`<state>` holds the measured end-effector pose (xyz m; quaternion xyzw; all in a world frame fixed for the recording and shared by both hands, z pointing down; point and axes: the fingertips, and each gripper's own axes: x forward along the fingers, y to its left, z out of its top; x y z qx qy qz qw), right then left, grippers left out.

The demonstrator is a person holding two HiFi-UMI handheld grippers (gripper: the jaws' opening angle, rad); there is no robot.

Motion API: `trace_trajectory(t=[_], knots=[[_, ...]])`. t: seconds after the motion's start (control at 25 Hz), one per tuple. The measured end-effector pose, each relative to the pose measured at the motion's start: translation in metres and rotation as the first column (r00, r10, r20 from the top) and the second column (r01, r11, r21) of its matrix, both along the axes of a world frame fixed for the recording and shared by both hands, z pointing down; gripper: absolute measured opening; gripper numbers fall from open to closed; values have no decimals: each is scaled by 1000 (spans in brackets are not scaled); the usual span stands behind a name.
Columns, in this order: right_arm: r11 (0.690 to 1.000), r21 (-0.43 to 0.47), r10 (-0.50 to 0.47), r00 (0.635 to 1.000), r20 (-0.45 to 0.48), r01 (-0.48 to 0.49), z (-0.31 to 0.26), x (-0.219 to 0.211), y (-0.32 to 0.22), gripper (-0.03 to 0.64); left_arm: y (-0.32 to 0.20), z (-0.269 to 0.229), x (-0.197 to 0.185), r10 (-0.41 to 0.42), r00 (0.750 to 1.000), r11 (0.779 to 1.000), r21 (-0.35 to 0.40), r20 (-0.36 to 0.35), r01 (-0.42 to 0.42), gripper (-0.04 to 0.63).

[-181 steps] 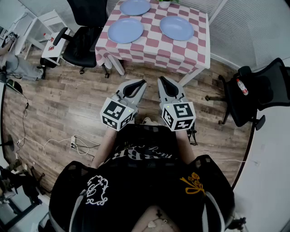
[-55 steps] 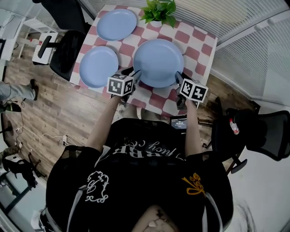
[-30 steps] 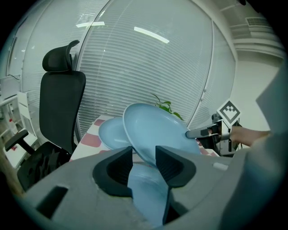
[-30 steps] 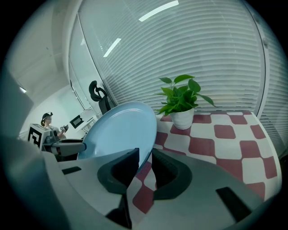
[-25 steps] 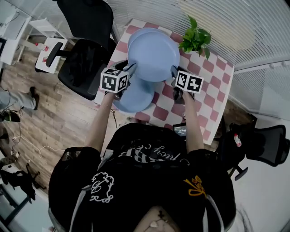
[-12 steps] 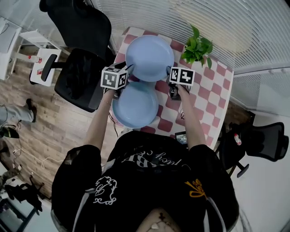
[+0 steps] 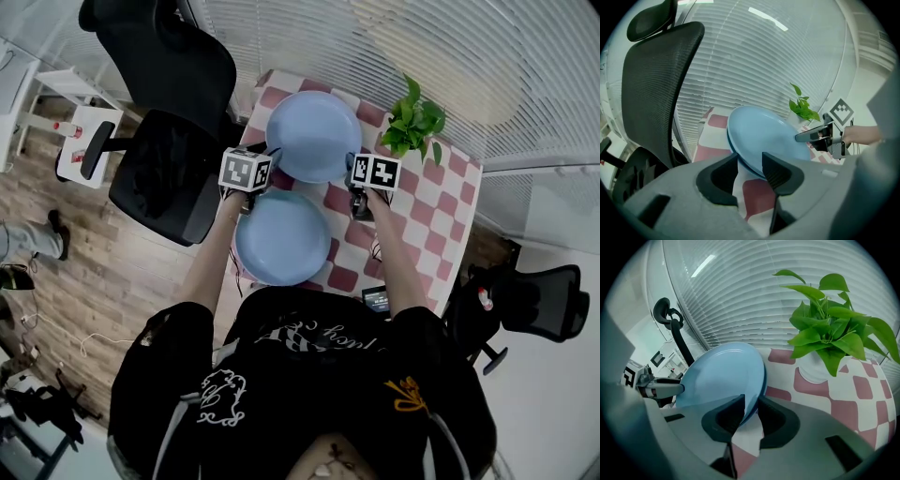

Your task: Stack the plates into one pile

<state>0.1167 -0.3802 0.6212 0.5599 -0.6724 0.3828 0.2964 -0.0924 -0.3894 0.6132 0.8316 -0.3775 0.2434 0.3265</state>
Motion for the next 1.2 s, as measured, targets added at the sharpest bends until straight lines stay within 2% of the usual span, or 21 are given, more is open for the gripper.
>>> trace_trajectory(t=[0.32,0.36,0.44,0.56,0.88,1.2], knots=[[1000,11,5,1000,8,-6,0,2,-5,89,-6,9,1,10,1000,1000,-11,9,-10,172],[1000,20,12,1000,0,-12,0,3,-5,87,-6,9,0,6,1000,1000,-11,8,-6,175],[999,42,7,999,-45,-6,0,6,-5,94,-9,9,-3,-7,1000,1000,-2,14,7,224],[998,53,-30,996,-90,35,-1,8,-2,110,-11,3,-8,-35,999,999,12,-5,35,232],[994,105,-7,1000,-28,10,-22,8,14,110,-2,-25,-26,-106,990,992,61,-91,112,230],[985,170,-20,998,53,10,-47,-5,60,110,47,-53,-40,-129,981,983,114,-145,146,229]])
